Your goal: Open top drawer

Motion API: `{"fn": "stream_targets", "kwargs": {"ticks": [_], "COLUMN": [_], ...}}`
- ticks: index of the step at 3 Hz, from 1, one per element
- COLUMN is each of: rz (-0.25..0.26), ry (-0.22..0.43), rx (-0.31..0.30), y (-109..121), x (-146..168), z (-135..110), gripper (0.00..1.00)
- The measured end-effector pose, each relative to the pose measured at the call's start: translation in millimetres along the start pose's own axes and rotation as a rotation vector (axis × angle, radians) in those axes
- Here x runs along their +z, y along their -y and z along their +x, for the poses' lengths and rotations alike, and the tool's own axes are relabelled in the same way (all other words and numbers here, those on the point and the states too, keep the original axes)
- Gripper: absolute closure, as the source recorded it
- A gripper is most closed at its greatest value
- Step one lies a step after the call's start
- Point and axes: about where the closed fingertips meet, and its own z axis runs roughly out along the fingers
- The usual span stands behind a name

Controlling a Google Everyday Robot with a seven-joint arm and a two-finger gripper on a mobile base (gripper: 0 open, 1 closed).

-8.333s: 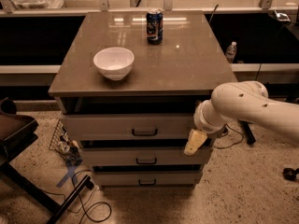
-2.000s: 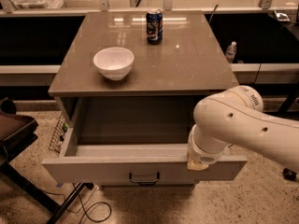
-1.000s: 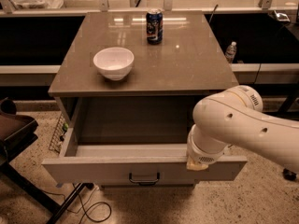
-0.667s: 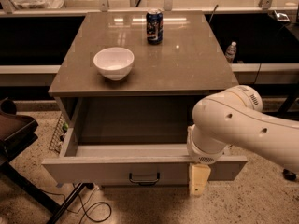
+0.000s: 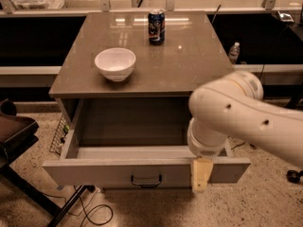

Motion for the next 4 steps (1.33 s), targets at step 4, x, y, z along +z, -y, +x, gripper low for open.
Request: {"fn": "stream_targets", "kwargs": {"ticks": [4], "rz": [0.003], "ry": [-0.168], "rx": [-0.093], "y": [35], "x": [-103], "z": [-33], "gripper": [0.38]}}
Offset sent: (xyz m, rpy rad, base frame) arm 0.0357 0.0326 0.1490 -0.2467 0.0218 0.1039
